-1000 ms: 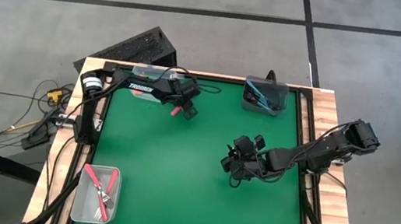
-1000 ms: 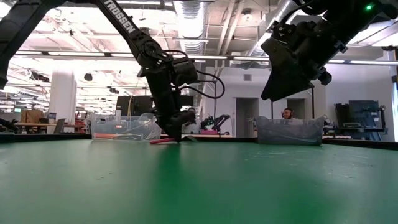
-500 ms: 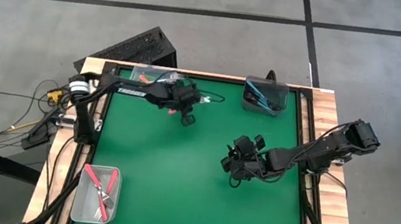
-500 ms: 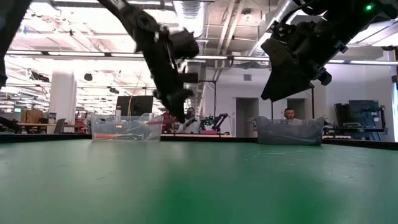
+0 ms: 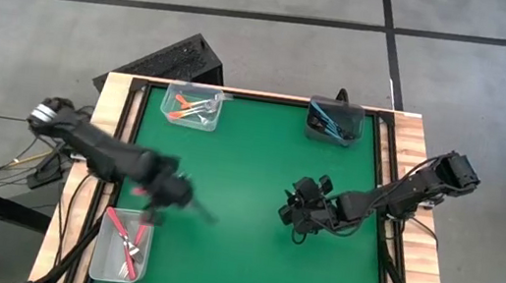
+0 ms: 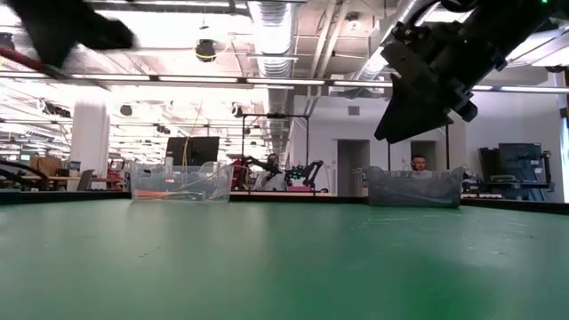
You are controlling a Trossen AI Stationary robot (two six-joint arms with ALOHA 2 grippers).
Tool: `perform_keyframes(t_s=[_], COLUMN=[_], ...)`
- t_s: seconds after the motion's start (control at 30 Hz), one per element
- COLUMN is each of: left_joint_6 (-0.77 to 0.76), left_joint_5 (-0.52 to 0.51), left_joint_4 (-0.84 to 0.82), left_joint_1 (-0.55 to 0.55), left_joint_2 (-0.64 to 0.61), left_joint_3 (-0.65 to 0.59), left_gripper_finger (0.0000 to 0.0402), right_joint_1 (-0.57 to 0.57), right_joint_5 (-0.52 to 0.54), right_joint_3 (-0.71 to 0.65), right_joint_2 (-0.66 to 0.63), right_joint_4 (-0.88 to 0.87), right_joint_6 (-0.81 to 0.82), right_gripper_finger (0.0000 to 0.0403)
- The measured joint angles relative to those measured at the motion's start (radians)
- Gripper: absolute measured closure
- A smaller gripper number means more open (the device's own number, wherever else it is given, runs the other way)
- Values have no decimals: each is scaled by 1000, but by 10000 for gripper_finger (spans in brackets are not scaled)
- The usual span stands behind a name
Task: Sort silverware by color (type)
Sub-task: Put the pink fork into the white bin
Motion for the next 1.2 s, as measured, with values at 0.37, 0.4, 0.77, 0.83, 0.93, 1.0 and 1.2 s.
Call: perform_keyframes(t_s=[0.37, 0.4, 0.77, 0.83, 0.93, 1.0, 1.2], left_joint_6=[48, 31, 68, 108, 165, 210, 207], left_joint_5=[51, 50, 364, 362, 316, 293, 345], left_joint_4=[-36, -34, -92, -106, -102, -100, -96], left_joint_1=[-475, -487, -541, -543, -543, -543, -543], left_joint_2=[-131, -126, 52, 79, 109, 125, 169], left_joint_3=[0, 0, -1, -1, -1, -1, -2], left_gripper_finger=[364, 363, 362, 362, 362, 362, 362], right_joint_1=[-3, -6, -65, -70, -70, -70, -70], right_joint_5=[-2, -5, -55, -62, -81, -90, -101], right_joint_3=[0, 0, 0, 0, 0, 0, 0], right_joint_2=[0, 0, -3, -3, -3, -3, -3], right_joint_4=[101, 116, 178, 178, 180, 180, 180], right_joint_6=[-101, -122, -190, -190, -190, -191, -191], right_gripper_finger=[232, 232, 232, 232, 232, 232, 232])
